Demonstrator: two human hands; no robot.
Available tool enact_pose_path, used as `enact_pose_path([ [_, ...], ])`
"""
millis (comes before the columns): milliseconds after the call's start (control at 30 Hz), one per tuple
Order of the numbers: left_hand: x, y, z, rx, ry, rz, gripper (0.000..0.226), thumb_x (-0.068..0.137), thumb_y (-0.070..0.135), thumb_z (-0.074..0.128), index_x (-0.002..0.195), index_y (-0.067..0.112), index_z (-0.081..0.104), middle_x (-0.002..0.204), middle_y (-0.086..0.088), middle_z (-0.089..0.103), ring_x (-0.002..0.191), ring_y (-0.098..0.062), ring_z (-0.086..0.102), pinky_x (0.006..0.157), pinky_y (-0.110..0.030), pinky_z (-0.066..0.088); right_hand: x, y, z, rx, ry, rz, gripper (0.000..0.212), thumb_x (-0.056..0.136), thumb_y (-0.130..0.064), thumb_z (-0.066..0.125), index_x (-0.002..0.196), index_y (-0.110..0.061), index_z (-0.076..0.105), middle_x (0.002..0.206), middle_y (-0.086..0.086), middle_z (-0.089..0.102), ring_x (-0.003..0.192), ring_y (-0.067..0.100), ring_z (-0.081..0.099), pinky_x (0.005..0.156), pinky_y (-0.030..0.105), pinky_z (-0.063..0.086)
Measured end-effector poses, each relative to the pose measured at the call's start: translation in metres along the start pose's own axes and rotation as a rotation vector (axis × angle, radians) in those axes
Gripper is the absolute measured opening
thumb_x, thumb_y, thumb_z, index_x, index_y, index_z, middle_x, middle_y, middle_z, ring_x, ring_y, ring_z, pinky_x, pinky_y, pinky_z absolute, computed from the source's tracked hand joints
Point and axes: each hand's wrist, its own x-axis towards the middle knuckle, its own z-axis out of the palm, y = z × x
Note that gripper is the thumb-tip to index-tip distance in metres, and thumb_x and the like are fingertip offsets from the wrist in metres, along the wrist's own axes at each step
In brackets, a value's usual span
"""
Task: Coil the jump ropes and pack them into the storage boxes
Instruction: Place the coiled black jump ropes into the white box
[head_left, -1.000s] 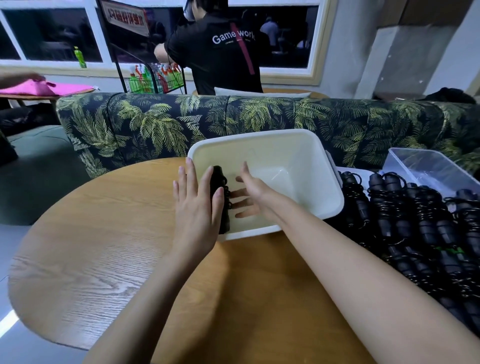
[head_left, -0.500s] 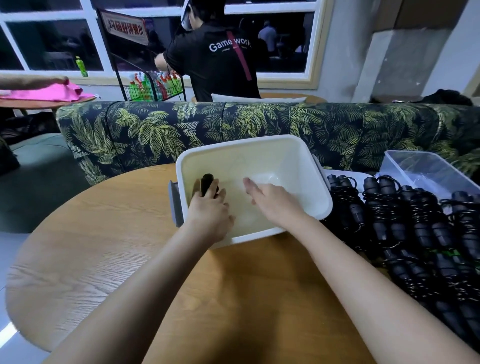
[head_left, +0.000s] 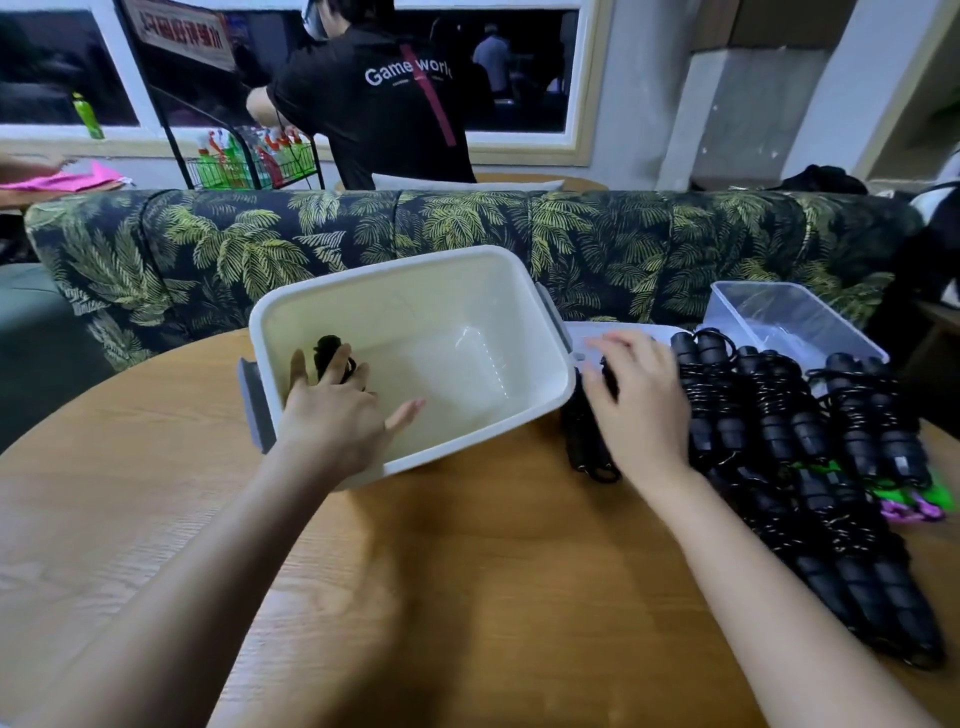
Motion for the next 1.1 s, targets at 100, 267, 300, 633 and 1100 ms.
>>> enact_pose_path([
  [100,0.000,-0.001,0.001,-0.027,0.010,-0.002,0.109,0.072,0.067,-0.021,0.141,0.023,0.051,0.164,0.001,0.018,0.152,-0.021,-0.007,0.117,-0.061,-0.004,0.011,0.028,-0.007,-0.387,-0.286,0.381,0.064,0.092,-0.059,0.052,0.143,-0.021,0.041,0.133,0.012,0.047,0.119,0.033,0.042,0.089,0.046,0.047],
  [267,-0.001,-0.004,0.003,-0.064,0.045,-0.008,0.119,0.065,0.073,-0.024,0.141,0.023,0.052,0.162,0.003,0.022,0.152,-0.019,-0.005,0.117,-0.060,-0.006,0.007,0.033,0.005,-0.621,-0.474,0.364,0.085,0.086,-0.074,0.046,0.149,-0.021,0.025,0.129,0.017,0.048,0.119,0.033,0.043,0.074,0.038,0.045],
  [300,-0.001,-0.003,0.004,-0.066,0.047,-0.007,0.118,0.065,0.073,-0.024,0.141,0.024,0.052,0.162,0.003,0.022,0.152,-0.019,-0.005,0.117,-0.059,-0.006,0.005,0.031,0.008,-0.654,-0.472,0.352,0.085,0.086,-0.072,0.051,0.147,-0.020,0.026,0.127,0.016,0.048,0.119,0.033,0.043,0.069,0.036,0.043],
  [633,0.001,-0.001,0.002,-0.018,0.053,0.027,0.124,0.060,0.072,-0.028,0.137,0.022,0.054,0.162,0.001,0.024,0.152,-0.021,-0.004,0.116,-0.061,-0.007,0.010,0.022,0.005,-0.648,-0.496,0.370,0.056,0.096,-0.044,0.056,0.136,-0.014,0.032,0.126,0.019,0.051,0.117,0.035,0.046,0.067,0.036,0.037],
  [1100,0.003,0.000,0.009,0.020,0.086,0.031,0.112,0.070,0.074,-0.018,0.134,0.021,0.057,0.162,0.000,0.023,0.152,-0.021,-0.005,0.114,-0.062,-0.010,0.011,0.034,-0.008,-0.108,-0.353,0.604,0.065,0.085,-0.049,0.071,0.134,-0.023,0.036,0.125,0.011,0.060,0.108,0.035,0.058,0.075,0.037,0.045],
])
